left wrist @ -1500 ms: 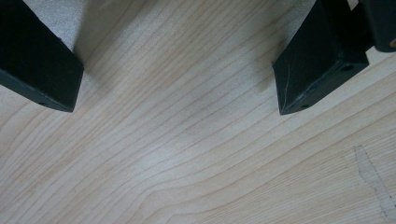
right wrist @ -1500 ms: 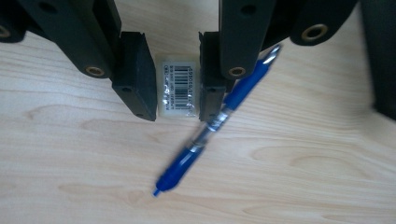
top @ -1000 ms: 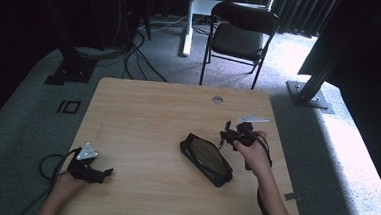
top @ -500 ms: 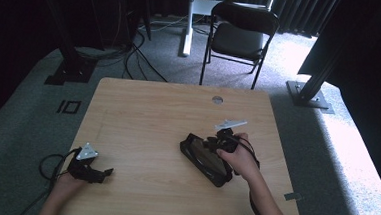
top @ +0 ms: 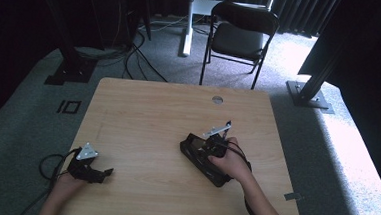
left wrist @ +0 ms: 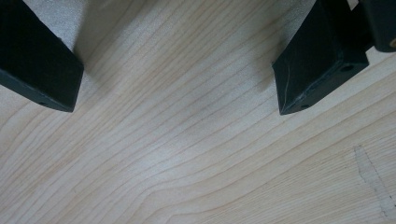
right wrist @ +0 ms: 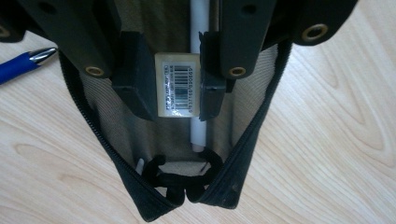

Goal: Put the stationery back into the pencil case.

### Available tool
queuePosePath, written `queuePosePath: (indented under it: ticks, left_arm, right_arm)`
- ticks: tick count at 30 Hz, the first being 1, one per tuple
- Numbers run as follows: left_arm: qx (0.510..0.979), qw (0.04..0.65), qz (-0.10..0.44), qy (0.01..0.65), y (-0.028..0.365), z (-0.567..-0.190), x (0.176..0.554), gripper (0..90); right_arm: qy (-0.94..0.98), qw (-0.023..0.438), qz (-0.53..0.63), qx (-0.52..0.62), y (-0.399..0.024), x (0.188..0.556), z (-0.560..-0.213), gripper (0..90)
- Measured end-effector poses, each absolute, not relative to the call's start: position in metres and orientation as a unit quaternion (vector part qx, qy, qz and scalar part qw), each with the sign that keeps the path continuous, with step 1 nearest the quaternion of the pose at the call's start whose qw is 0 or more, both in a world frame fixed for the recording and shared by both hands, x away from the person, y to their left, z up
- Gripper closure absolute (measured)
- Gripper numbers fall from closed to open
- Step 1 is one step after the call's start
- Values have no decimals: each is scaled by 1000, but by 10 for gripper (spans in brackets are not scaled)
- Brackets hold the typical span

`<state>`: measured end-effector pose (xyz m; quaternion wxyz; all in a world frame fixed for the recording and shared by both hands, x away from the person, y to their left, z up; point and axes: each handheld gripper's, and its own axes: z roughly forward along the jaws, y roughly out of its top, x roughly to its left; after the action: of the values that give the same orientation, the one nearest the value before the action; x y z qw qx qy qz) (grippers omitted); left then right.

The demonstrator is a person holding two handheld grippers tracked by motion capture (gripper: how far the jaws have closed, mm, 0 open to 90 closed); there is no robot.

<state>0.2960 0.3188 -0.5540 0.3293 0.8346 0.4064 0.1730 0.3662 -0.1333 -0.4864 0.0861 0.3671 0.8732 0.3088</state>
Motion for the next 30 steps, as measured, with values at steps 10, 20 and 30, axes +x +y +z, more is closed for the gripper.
queuePosePath:
  ticks: [10,20,30]
  left_arm:
    - [835,329,173,406,319,-554,296,16]
    - [835,329,173,406,319,-554,296,16]
    - [835,329,173,406,319,-554,296,16]
  right_arm:
    - [866,68,328,371,-139,365,-480,607]
    - [798,117,408,427,-177,385,-446,585]
    - [745,160,350,545,-214,436,-493,549]
